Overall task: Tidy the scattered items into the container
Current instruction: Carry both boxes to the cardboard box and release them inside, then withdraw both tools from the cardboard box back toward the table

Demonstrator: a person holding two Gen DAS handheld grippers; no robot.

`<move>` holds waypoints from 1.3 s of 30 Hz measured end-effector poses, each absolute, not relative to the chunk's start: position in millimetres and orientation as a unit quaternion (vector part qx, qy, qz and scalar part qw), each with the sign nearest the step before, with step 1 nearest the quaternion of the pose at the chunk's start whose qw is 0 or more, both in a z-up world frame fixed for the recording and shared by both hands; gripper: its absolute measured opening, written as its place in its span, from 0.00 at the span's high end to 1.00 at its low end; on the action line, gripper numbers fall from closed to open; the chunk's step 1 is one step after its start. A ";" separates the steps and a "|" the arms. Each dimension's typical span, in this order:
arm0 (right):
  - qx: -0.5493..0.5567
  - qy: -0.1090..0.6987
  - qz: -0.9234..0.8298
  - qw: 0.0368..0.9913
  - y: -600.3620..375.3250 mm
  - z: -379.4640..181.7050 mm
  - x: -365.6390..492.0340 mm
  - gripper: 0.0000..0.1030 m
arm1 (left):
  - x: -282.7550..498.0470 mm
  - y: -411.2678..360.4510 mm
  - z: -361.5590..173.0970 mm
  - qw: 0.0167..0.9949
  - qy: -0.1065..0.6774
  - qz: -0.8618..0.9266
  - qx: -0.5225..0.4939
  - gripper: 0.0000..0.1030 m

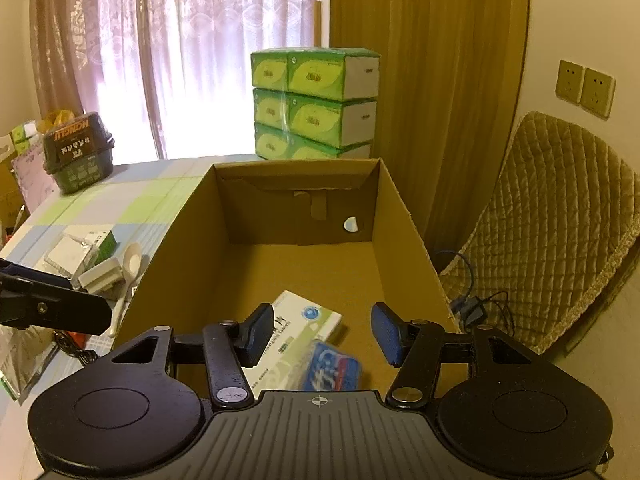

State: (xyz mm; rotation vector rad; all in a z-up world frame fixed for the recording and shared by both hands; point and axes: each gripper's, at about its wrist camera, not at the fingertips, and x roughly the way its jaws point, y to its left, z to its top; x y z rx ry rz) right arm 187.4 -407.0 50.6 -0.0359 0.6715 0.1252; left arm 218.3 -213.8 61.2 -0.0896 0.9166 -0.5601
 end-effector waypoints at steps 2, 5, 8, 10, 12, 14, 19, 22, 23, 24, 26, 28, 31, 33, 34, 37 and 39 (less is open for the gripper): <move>-0.019 0.332 0.061 0.941 -407.5 49.4 186.4 0.41 | 217.2 -212.7 60.8 0.858 0.437 -0.267 -0.044 0.26; -0.018 0.337 0.058 0.939 -409.1 48.6 183.7 0.41 | 215.7 -212.2 60.8 0.858 0.437 -0.267 -0.044 0.25; -0.016 0.337 0.057 0.940 -410.0 49.3 178.3 0.41 | 214.0 -209.7 60.4 0.857 0.438 -0.267 -0.046 0.25; -0.013 0.337 0.057 0.940 -410.2 50.6 174.3 0.41 | 211.2 -206.7 59.9 0.858 0.437 -0.266 -0.045 0.24; -0.011 0.334 0.057 0.941 -408.9 52.9 170.1 0.41 | 207.6 -202.7 60.0 0.860 0.435 -0.264 -0.043 0.23; -0.009 0.328 0.058 0.943 -406.3 56.2 164.4 0.34 | 202.8 -197.9 60.4 0.862 0.432 -0.261 -0.039 0.22; -0.016 0.305 0.067 0.950 -394.1 66.5 148.8 0.00 | 190.2 -183.6 59.9 0.870 0.424 -0.251 -0.020 0.19; -0.017 0.302 0.074 0.950 -385.7 71.4 141.5 0.00 | 181.2 -172.2 59.9 0.874 0.420 -0.245 -0.016 0.15; -0.017 0.302 0.076 0.950 -382.5 72.9 139.0 0.00 | 178.4 -167.3 60.0 0.875 0.419 -0.243 -0.018 0.13; -0.017 0.302 0.077 0.950 -379.3 74.0 136.9 0.00 | 176.0 -162.5 60.4 0.876 0.418 -0.241 -0.020 0.13; -0.017 0.303 0.082 0.949 -372.2 76.4 132.6 0.00 | 170.8 -151.3 61.0 0.879 0.415 -0.234 -0.020 0.09; -0.018 0.303 0.089 0.949 -364.6 78.2 127.0 0.00 | 166.7 -139.6 61.6 0.882 0.413 -0.226 -0.018 0.08; -0.018 0.301 0.098 0.948 -351.5 81.1 120.7 0.00 | 160.1 -119.9 61.2 0.885 0.414 -0.212 -0.016 0.07; -0.015 0.300 0.107 0.948 -342.2 83.2 116.4 0.00 | 155.2 -106.3 61.2 0.888 0.412 -0.202 -0.012 0.07; -0.015 0.300 0.111 0.947 -337.3 84.3 113.8 0.00 | 152.4 -99.9 61.2 0.890 0.411 -0.197 -0.009 0.07; -0.017 0.301 0.127 0.945 -319.8 85.6 104.8 0.00 | 142.0 -78.5 60.1 0.896 0.405 -0.181 0.005 0.07; -0.021 0.302 0.140 0.943 -307.6 85.0 99.3 0.00 | 135.7 -63.3 58.5 0.898 0.404 -0.173 0.011 0.07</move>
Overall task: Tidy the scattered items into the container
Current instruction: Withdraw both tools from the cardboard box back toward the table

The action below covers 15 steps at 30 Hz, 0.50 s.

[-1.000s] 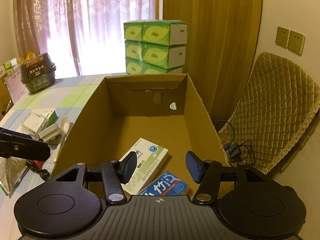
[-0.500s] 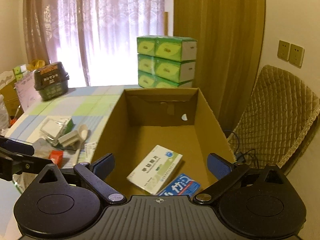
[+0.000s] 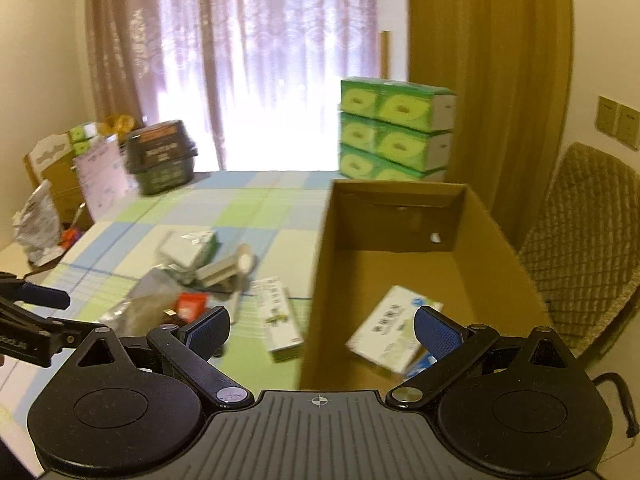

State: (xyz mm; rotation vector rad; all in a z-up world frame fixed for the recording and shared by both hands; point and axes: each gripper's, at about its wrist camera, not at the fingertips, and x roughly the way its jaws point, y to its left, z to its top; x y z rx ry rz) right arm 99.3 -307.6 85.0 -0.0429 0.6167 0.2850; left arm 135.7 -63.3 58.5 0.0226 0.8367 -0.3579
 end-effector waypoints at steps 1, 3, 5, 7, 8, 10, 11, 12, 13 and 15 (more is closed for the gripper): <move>-0.023 0.304 0.146 0.941 -301.4 84.0 96.8 0.00 | 133.0 -55.7 57.5 0.899 0.405 -0.168 0.014 0.07; -0.027 0.306 0.158 0.938 -289.3 81.8 91.9 0.00 | 127.7 -41.3 55.7 0.900 0.405 -0.159 0.020 0.07; -0.027 0.311 0.165 0.936 -279.1 78.1 87.9 0.00 | 124.0 -27.6 54.1 0.901 0.406 -0.152 0.026 0.07; -0.026 0.316 0.172 0.933 -269.9 74.1 85.5 0.00 | 121.9 -15.1 52.8 0.901 0.408 -0.145 0.029 0.07; -0.027 0.318 0.176 0.931 -265.1 72.3 84.0 0.00 | 121.3 -9.4 52.1 0.901 0.409 -0.142 0.029 0.07; -0.031 0.322 0.185 0.928 -255.7 69.2 80.5 0.00 | 120.4 1.4 50.8 0.901 0.411 -0.137 0.027 0.07; -0.033 0.324 0.190 0.926 -250.8 67.4 79.2 0.00 | 120.2 5.9 50.2 0.901 0.412 -0.135 0.027 0.07; -0.036 0.326 0.193 0.925 -246.8 65.6 77.7 0.00 | 120.4 9.8 49.5 0.901 0.412 -0.133 0.026 0.07; -0.039 0.328 0.196 0.923 -242.7 63.3 77.0 0.00 | 121.0 13.4 48.8 0.901 0.413 -0.132 0.026 0.07; -0.044 0.333 0.201 0.920 -236.4 59.1 76.8 0.00 | 121.9 17.8 47.2 0.900 0.414 -0.131 0.026 0.07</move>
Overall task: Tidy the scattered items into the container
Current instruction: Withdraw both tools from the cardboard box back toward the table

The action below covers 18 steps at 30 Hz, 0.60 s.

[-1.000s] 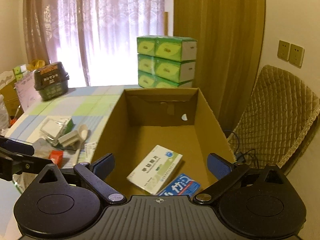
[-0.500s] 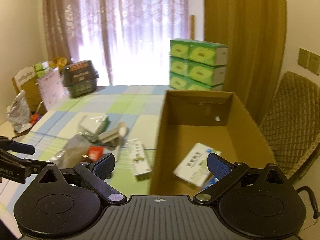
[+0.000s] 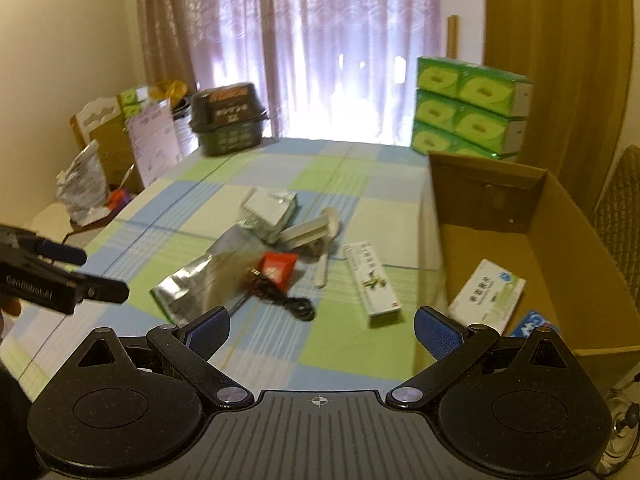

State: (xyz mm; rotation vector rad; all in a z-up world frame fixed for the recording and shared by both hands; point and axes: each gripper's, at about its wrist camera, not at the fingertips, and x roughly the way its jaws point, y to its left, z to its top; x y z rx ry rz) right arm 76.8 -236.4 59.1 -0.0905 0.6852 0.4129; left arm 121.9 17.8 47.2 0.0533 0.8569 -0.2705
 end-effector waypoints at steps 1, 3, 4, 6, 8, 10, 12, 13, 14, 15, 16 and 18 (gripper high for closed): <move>-0.046 0.336 0.204 0.918 -233.2 57.0 77.1 0.00 | 122.5 19.0 46.1 0.900 0.415 -0.131 0.027 0.07; -0.051 0.341 0.209 0.915 -228.3 52.8 78.4 0.00 | 124.1 20.8 43.2 0.898 0.418 -0.135 0.029 0.07; -0.054 0.343 0.212 0.913 -226.0 50.9 78.7 0.00 | 125.0 21.3 41.6 0.897 0.420 -0.137 0.030 0.07; -0.061 0.346 0.218 0.910 -221.2 47.5 80.9 0.00 | 126.2 22.0 37.9 0.894 0.424 -0.142 0.033 0.07; -0.072 0.350 0.223 0.907 -214.9 42.5 83.8 0.00 | 129.2 22.7 34.1 0.891 0.429 -0.147 0.033 0.07; -0.086 0.353 0.232 0.902 -208.4 36.4 87.4 0.00 | 132.7 23.0 29.8 0.888 0.433 -0.150 0.033 0.07; -0.098 0.356 0.240 0.898 -202.6 30.0 91.5 0.00 | 136.2 23.4 25.6 0.886 0.437 -0.154 0.034 0.07; -0.103 0.357 0.244 0.896 -200.0 26.5 94.3 0.00 | 138.3 23.5 23.5 0.884 0.439 -0.156 0.033 0.07; -0.108 0.360 0.248 0.893 -197.4 23.0 97.6 0.00 | 140.7 23.3 21.4 0.882 0.442 -0.159 0.034 0.07; -0.112 0.362 0.251 0.891 -194.9 19.7 100.8 0.00 | 143.2 23.0 19.4 0.881 0.444 -0.162 0.035 0.07; -0.116 0.365 0.254 0.888 -192.1 16.6 104.3 0.00 | 146.0 22.4 17.4 0.879 0.446 -0.164 0.038 0.07; -0.122 0.368 0.261 0.884 -187.4 11.4 111.6 0.00 | 152.3 21.4 13.9 0.876 0.450 -0.171 0.041 0.07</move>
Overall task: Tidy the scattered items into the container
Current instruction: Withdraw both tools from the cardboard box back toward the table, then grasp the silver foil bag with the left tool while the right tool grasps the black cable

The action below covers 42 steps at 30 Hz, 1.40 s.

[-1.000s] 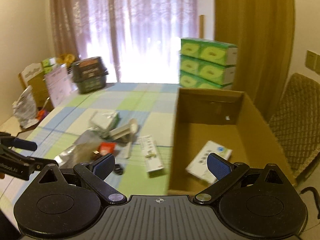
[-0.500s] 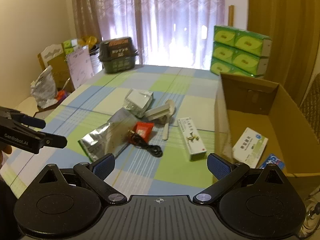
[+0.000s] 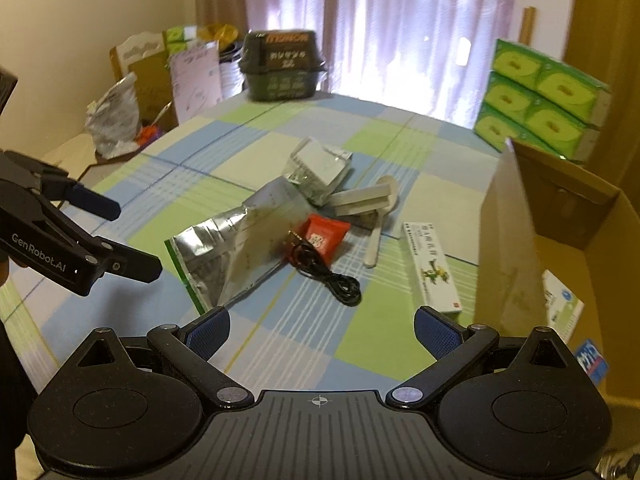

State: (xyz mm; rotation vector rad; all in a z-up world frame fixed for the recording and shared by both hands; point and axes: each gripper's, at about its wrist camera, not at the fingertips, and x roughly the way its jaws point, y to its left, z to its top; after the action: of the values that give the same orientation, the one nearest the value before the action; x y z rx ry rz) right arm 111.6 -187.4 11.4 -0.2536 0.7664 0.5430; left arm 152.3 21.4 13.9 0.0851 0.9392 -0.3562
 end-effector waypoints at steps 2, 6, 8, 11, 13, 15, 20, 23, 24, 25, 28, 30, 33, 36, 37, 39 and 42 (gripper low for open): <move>-0.132 0.368 0.267 0.881 -182.4 6.6 118.8 0.00 | 160.1 20.3 10.7 0.871 0.455 -0.179 0.042 0.07; -0.152 0.368 0.278 0.874 -173.8 -4.3 136.3 0.00 | 175.9 16.6 3.9 0.865 0.461 -0.193 0.051 0.07; -0.164 0.366 0.281 0.872 -170.8 -9.8 145.5 0.00 | 183.4 14.7 -0.1 0.862 0.462 -0.198 0.061 0.08; -0.179 0.364 0.288 0.867 -167.2 -17.2 157.2 0.00 | 191.9 14.4 -6.9 0.860 0.463 -0.203 0.074 0.08; -0.191 0.363 0.295 0.863 -164.3 -22.6 164.5 0.01 | 198.2 16.2 -12.1 0.856 0.468 -0.205 0.075 0.08; -0.204 0.363 0.301 0.858 -161.0 -28.1 171.6 0.05 | 204.1 17.0 -17.1 0.853 0.473 -0.209 0.075 0.08; -0.232 0.370 0.319 0.841 -152.0 -42.8 189.3 0.23 | 216.1 12.4 -24.9 0.845 0.476 -0.228 0.085 0.10; -0.250 0.375 0.331 0.829 -146.1 -51.7 198.1 0.41 | 221.5 6.5 -29.1 0.841 0.475 -0.240 0.097 0.11; -0.257 0.377 0.332 0.825 -144.2 -54.5 199.9 0.43 | 223.4 5.1 -30.4 0.840 0.475 -0.242 0.098 0.11; -0.263 0.377 0.335 0.822 -142.6 -57.1 201.5 0.43 | 225.4 4.3 -31.5 0.840 0.475 -0.244 0.098 0.11; -0.275 0.378 0.341 0.815 -139.9 -63.8 206.2 0.47 | 231.4 2.3 -34.5 0.838 0.476 -0.249 0.096 0.13; -0.281 0.378 0.343 0.812 -138.8 -67.5 208.2 0.47 | 235.8 0.5 -36.4 0.838 0.476 -0.251 0.094 0.15; -0.290 0.378 0.345 0.809 -136.5 -72.0 211.5 0.49 | 242.8 -2.6 -39.4 0.836 0.478 -0.254 0.090 0.20; -0.295 0.382 0.349 0.804 -134.4 -75.5 216.1 0.64 | 250.1 -5.2 -42.8 0.834 0.483 -0.254 0.085 0.24; -0.295 0.381 0.350 0.803 -134.1 -75.8 217.0 0.64 | 252.0 -5.8 -43.9 0.833 0.485 -0.254 0.083 0.27; -0.300 0.378 0.352 0.802 -132.9 -76.1 218.6 0.64 | 255.1 -6.4 -45.7 0.831 0.488 -0.255 0.080 0.30; -0.306 0.377 0.354 0.799 -131.0 -76.7 220.3 0.65 | 258.0 -7.2 -48.5 0.829 0.491 -0.256 0.077 0.40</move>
State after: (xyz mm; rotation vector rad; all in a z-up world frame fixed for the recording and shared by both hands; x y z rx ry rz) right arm 220.3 -131.0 -76.7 -0.6573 0.8081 0.7595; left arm 258.0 -7.2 -48.5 0.1625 1.0432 -0.5434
